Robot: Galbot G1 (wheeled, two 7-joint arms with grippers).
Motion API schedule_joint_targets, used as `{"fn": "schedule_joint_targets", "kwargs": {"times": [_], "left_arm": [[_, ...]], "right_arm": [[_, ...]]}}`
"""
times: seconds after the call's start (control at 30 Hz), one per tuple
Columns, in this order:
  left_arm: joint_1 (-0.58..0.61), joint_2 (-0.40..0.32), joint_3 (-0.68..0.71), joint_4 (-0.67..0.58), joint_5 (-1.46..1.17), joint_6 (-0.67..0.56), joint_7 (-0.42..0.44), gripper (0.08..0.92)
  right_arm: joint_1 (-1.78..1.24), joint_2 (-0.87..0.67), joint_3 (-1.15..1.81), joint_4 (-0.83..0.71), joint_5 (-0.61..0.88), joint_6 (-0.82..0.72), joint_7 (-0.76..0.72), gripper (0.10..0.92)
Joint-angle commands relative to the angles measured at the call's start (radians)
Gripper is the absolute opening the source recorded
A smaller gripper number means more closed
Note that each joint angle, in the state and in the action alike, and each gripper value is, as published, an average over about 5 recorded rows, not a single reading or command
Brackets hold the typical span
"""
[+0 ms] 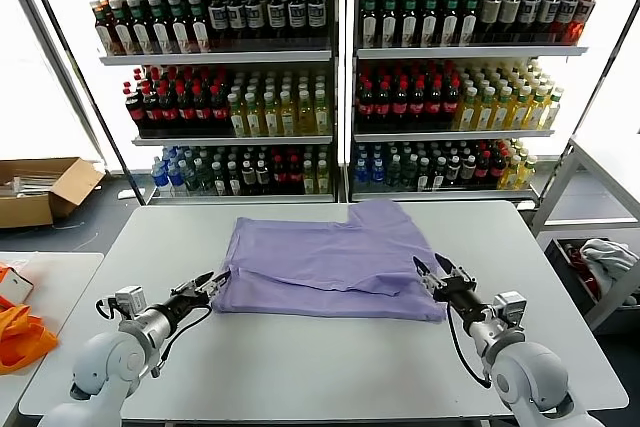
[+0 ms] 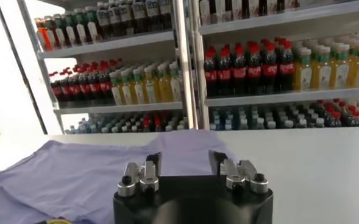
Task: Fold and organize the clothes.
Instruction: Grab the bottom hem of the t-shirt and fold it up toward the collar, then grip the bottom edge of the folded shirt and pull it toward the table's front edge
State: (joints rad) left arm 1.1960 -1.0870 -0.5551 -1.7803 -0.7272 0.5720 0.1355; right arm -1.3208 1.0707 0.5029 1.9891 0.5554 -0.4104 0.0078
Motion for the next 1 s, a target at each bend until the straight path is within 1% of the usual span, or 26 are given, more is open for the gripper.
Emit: {"fn": "schedule_joint_targets", "kwargs": {"times": [0.03, 0.1, 0.2, 0.3, 0.37, 0.47, 0.77, 0.9, 1.0], "left_arm": [[0.099, -0.010, -0.004, -0.041, 0.051, -0.001, -0.013, 0.632], [0.091, -0.013, 0.002, -0.031, 0.052, 0.001, -0.017, 0.693], [0.073, -0.015, 0.011, -0.016, 0.051, 0.004, -0.026, 0.771], [0.064, -0.013, 0.016, -0.007, 0.049, 0.004, -0.028, 0.811], [0.062, -0.011, 0.019, -0.003, 0.049, 0.004, -0.024, 0.803], [0.060, -0.012, 0.024, 0.008, 0.049, 0.004, -0.018, 0.739], [0.057, -0.023, 0.026, 0.020, 0.047, 0.000, -0.007, 0.480], [0.063, -0.030, 0.021, 0.023, 0.048, -0.002, -0.013, 0.358], [0.084, -0.039, 0.010, 0.001, 0.045, -0.008, -0.038, 0.272]], "right_arm": [[-0.163, 0.016, 0.050, 0.066, -0.087, -0.060, 0.039, 0.759], [-0.163, 0.026, 0.041, 0.060, -0.086, -0.072, 0.049, 0.800], [-0.152, 0.037, 0.016, 0.050, -0.081, -0.095, 0.065, 0.820], [-0.138, 0.043, -0.010, 0.037, -0.076, -0.109, 0.078, 0.788], [-0.129, 0.047, -0.022, 0.027, -0.071, -0.108, 0.081, 0.733], [-0.116, 0.055, -0.037, 0.017, -0.062, -0.113, 0.086, 0.646], [-0.110, 0.064, -0.042, -0.008, -0.049, -0.122, 0.112, 0.386], [-0.111, 0.062, -0.037, 0.002, -0.031, -0.111, 0.113, 0.274], [-0.115, 0.059, -0.035, 0.015, -0.020, -0.108, 0.112, 0.187]]}}
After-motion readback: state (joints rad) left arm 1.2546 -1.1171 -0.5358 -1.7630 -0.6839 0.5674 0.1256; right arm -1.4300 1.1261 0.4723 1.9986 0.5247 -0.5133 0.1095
